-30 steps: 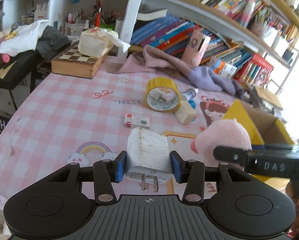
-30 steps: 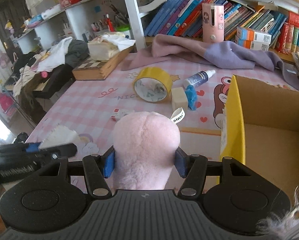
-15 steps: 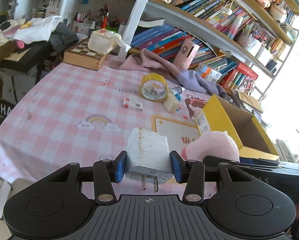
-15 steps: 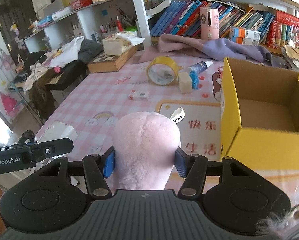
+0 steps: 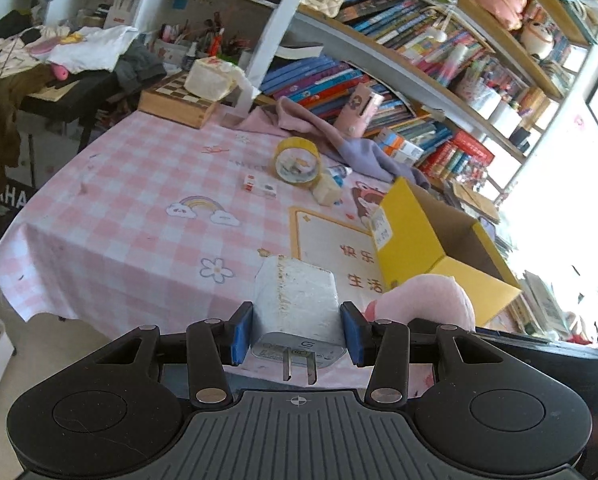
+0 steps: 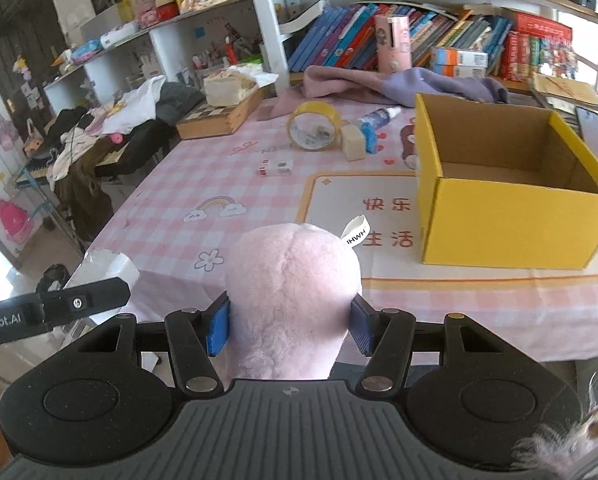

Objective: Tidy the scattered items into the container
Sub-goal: 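Lift and carry the pig and plug in both tools toward the yellow box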

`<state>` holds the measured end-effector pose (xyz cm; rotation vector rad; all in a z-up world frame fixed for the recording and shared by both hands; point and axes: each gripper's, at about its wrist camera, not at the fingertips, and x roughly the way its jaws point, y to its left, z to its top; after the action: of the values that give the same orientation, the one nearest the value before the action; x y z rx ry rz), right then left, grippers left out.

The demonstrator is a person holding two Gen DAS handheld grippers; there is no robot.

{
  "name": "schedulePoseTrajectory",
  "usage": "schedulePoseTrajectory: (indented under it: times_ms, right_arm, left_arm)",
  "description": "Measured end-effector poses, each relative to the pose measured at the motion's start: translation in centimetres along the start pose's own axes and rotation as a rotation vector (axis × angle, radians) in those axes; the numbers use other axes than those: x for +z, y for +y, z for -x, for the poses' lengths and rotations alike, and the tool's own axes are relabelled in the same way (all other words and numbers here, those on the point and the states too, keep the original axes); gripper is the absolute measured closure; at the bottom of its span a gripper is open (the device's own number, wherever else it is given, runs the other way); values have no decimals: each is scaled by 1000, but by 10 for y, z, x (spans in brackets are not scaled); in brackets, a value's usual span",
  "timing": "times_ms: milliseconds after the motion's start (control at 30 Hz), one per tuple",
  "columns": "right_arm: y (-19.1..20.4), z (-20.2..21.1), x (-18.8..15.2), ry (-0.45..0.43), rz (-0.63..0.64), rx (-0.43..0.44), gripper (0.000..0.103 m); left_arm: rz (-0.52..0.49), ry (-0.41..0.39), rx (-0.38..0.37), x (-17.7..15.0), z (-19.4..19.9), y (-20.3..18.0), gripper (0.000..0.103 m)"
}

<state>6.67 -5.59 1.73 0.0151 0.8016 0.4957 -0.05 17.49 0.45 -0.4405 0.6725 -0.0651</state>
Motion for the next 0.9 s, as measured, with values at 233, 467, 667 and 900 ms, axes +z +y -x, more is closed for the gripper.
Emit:
schedulePoseTrajectory:
  times_ms: [233, 467, 667, 900]
  right_arm:
    - [-10, 20, -11, -8, -37, -62, 47]
    - [-30, 40, -27, -21, -92, -132, 47]
    - [-53, 61, -43, -46, -168, -197, 47]
    - [-71, 86, -60, -65, -220, -257, 47]
  left_arm:
    - [-18, 15, -54, -9, 2, -11, 58]
    - [-69, 49, -126, -16, -7, -35, 58]
    - [-132, 84, -191, -23, -16, -62, 58]
    - [-191, 112, -248, -31, -20, -89, 58]
